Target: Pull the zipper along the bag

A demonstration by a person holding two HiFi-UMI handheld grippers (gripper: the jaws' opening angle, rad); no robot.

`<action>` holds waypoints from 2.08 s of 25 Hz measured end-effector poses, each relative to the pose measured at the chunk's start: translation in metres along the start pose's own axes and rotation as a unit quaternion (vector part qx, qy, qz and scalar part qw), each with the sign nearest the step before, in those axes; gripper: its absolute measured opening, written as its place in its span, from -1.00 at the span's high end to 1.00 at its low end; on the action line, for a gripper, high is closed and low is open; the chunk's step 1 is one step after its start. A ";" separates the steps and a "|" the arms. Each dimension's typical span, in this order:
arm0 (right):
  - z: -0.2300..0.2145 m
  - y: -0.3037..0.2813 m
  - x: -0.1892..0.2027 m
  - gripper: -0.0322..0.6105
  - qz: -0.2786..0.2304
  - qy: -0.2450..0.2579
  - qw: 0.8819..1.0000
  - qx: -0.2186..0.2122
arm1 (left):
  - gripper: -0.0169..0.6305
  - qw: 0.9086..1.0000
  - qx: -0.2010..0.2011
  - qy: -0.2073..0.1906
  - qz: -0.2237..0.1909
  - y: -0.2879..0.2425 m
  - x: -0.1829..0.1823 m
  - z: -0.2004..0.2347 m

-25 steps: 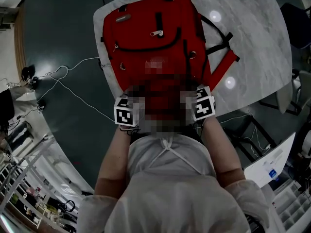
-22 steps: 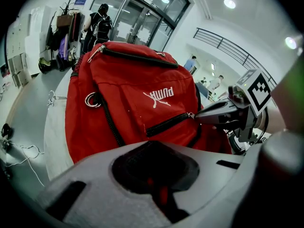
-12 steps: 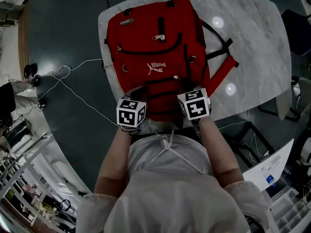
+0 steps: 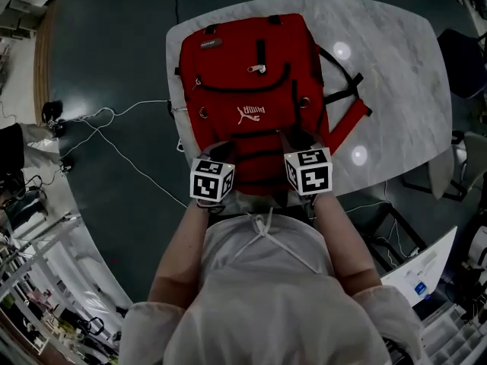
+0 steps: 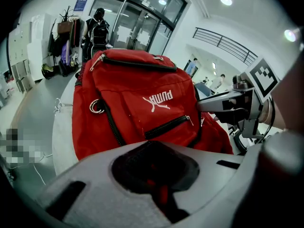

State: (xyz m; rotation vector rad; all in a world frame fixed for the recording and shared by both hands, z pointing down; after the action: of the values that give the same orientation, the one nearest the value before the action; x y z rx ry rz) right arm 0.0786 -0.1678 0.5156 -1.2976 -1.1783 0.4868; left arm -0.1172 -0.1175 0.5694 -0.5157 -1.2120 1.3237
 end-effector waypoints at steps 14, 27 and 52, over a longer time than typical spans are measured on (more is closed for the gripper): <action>0.020 0.072 -0.063 0.79 -0.171 -0.017 0.985 0.022 | 0.89 0.973 0.011 -0.016 -0.231 0.121 -0.094 -0.028; 0.067 0.159 -0.116 0.82 -0.309 0.026 0.951 -0.010 | 0.89 0.920 0.008 -0.081 -0.383 0.251 -0.147 -0.067; 0.089 0.198 -0.133 0.82 -0.354 0.054 0.934 0.004 | 0.89 0.908 -0.013 -0.094 -0.409 0.271 -0.153 -0.068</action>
State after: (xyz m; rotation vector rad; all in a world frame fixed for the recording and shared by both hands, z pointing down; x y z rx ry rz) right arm 0.0123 -0.1813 0.2701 -0.7957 -1.4433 -0.1094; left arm -0.1496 -0.1657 0.2560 0.1275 -1.3878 0.6369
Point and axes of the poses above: the fingertips, and each gripper's own axes: y backward along the fingers, z to its left, x out of its underside, the point moved 7 cm from there along y, backward along the fingers, and after that the axes turned 13 degrees about z, right-handed, at the moved point
